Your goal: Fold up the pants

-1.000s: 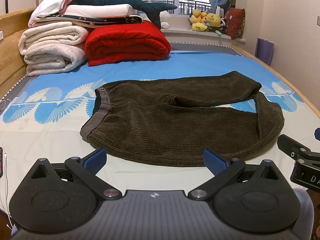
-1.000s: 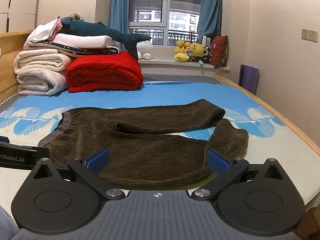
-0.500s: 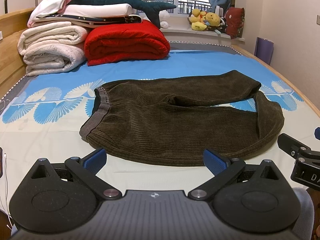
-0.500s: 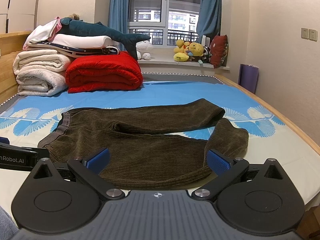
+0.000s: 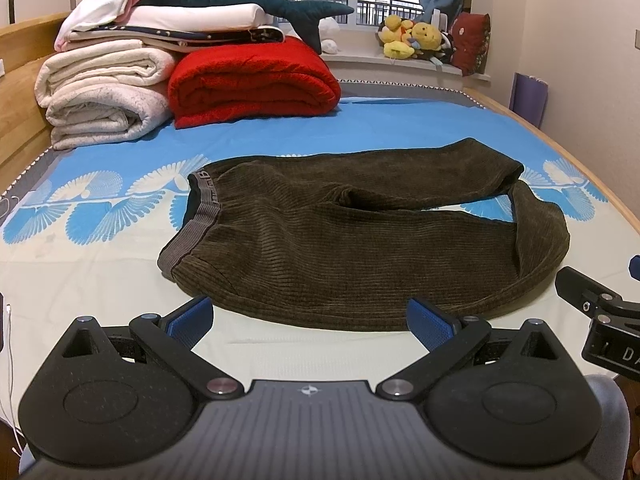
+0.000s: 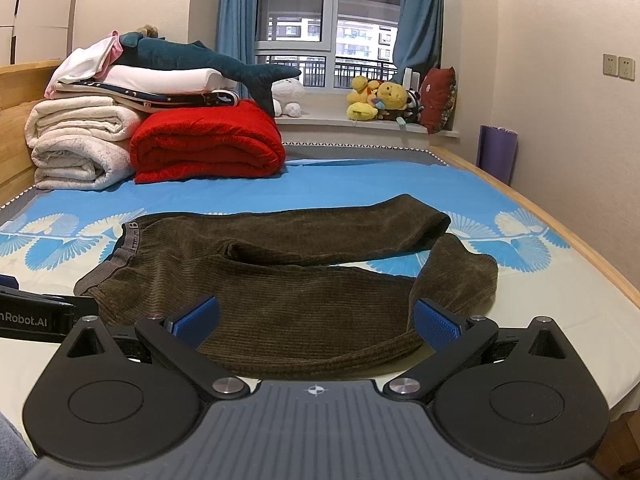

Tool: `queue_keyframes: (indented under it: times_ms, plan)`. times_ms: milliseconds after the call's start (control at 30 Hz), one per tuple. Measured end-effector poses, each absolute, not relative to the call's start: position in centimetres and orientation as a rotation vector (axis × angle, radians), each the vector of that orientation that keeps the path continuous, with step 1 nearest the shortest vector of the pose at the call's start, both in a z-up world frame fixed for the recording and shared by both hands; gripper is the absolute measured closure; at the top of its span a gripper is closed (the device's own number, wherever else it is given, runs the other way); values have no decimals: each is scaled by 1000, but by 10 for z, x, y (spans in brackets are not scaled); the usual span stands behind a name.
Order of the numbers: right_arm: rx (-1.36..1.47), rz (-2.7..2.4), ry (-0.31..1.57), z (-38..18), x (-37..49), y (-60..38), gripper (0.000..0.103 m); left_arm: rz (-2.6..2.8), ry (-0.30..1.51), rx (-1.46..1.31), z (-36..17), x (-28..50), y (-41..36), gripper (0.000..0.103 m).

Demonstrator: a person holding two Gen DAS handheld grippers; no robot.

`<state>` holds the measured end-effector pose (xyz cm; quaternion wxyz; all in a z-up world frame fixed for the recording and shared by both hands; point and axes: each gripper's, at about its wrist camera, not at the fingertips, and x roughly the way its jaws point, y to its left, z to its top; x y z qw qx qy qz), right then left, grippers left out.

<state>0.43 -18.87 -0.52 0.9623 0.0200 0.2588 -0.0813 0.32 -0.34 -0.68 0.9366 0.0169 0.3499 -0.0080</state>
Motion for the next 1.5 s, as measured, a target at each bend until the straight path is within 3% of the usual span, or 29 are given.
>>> queue_keyframes:
  times_ms: [700, 1000, 1300, 1400, 1467, 1500]
  plan:
    - [123, -165, 564, -22, 29, -206, 1, -18, 781, -13, -37, 45, 19, 0]
    - [545, -382, 619, -62, 93, -365, 1, 221, 875, -283, -107, 141, 133, 0]
    - [1054, -551, 595, -162, 169, -529, 5, 356, 918, -591, -170, 198, 226, 2]
    - [1170, -563, 606, -188, 192, -548, 8, 339, 902, -622, -173, 209, 232, 7]
    - [1178, -582, 626, -197, 208, -550, 18, 320, 905, -624, -172, 219, 234, 23]
    - [1159, -595, 640, -199, 215, -548, 35, 323, 908, -622, -171, 221, 232, 44]
